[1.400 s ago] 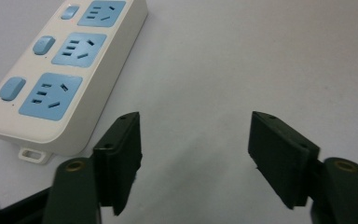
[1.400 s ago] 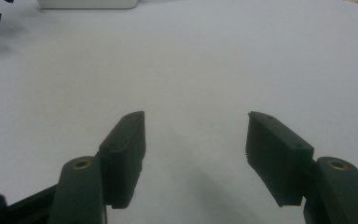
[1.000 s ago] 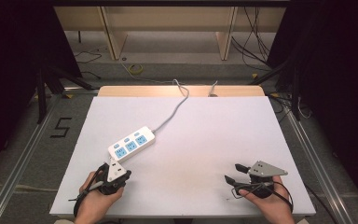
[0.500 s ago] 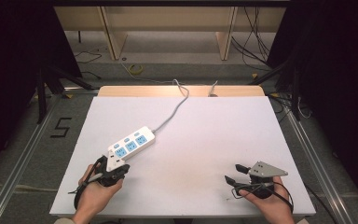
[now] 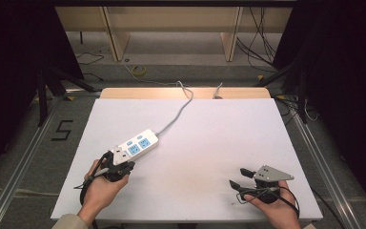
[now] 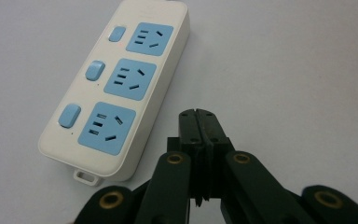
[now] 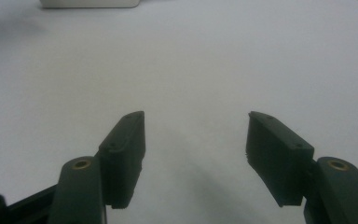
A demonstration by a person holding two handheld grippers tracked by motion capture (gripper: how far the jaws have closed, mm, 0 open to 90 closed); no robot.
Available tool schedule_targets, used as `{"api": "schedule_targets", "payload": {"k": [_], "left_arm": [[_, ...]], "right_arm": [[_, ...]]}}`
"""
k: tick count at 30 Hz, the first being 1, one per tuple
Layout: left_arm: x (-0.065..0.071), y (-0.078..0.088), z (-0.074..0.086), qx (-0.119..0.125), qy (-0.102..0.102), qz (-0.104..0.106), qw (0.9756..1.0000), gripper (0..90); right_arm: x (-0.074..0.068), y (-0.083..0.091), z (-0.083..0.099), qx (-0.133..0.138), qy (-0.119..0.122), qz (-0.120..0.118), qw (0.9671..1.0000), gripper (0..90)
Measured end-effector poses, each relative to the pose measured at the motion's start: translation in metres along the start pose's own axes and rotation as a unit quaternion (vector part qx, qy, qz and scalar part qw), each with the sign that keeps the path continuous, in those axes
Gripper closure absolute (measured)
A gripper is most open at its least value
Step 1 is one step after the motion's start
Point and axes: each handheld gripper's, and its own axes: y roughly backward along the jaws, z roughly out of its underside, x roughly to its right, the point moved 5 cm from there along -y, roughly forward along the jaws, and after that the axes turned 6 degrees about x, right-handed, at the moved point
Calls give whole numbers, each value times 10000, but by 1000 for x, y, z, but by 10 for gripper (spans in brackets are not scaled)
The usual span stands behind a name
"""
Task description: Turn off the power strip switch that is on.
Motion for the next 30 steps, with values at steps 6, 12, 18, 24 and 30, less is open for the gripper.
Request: {"api": "schedule_targets", "payload": {"k": [6, 12, 18, 24, 30], "left_arm": [[-2, -3, -4, -50, 33, 13, 10000, 897], [-4, -6, -8, -81, 53, 15, 10000, 897], [-5, -10, -14, -96, 41, 12, 9999, 897], [-6, -13, -21, -82, 17, -6, 10000, 897], [-8, -15, -27, -95, 37, -7, 9999, 897]], "right_arm": [[0, 0, 0, 2, -10, -2, 10000, 386], [-1, 0, 0, -10, -17, -5, 10000, 385], [-1, 0, 0, -4, -9, 0, 10000, 385], [-1, 0, 0, -6, -18, -7, 10000, 385], [-1, 0, 0, -11, -20, -15, 10000, 385]]}}
